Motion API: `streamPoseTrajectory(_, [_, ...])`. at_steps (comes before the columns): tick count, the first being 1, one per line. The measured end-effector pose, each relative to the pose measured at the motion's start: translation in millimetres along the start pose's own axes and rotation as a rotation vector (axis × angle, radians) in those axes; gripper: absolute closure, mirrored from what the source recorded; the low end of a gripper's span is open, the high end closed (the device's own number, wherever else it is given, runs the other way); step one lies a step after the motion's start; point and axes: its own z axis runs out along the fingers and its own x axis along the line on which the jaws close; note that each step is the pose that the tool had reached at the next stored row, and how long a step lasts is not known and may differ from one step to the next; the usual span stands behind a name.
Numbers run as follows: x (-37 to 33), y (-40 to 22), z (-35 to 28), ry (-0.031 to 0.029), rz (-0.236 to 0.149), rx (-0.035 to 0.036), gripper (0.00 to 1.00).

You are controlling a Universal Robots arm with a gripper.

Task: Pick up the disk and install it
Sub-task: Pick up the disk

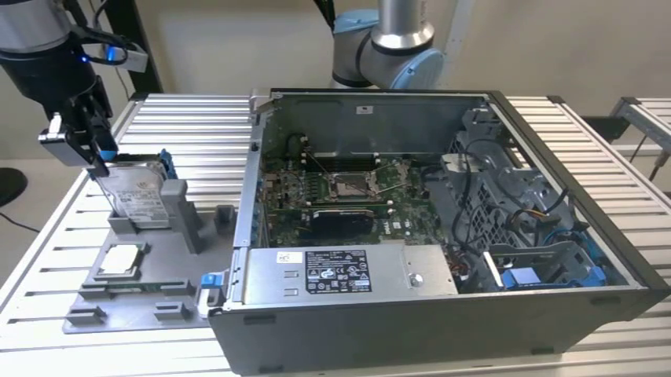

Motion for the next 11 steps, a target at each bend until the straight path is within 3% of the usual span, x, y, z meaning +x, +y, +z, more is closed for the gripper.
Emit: streamPoseTrajectory(11, [0.5,0.1,10.1,-0.0070,-0.005,-0.0012,0.00])
